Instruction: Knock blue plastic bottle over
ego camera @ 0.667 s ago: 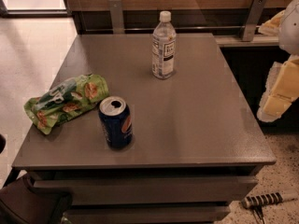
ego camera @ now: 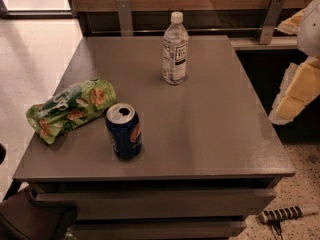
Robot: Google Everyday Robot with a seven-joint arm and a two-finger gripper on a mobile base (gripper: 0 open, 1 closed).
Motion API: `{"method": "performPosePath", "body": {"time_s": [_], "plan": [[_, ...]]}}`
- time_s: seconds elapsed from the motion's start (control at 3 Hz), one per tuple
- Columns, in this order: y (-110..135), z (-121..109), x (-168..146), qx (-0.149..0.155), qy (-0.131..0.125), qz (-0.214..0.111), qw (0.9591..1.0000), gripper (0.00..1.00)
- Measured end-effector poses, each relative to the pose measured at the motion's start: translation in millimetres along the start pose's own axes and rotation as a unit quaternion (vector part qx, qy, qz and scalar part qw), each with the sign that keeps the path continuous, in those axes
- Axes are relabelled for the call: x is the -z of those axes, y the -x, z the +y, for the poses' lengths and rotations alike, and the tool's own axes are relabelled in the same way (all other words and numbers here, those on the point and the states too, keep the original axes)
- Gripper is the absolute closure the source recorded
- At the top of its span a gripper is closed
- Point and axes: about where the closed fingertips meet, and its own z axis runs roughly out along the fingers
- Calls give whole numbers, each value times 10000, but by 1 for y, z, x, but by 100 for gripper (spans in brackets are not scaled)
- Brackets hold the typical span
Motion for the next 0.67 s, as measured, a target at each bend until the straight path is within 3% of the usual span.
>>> {"method": "performPosePath", "body": {"time_s": [0.33, 0.67], "plan": [[-10, 2, -20, -602, -208, -496, 9967, 0], [-10, -15, -50, -1201, -448, -1719, 9767, 0]]}}
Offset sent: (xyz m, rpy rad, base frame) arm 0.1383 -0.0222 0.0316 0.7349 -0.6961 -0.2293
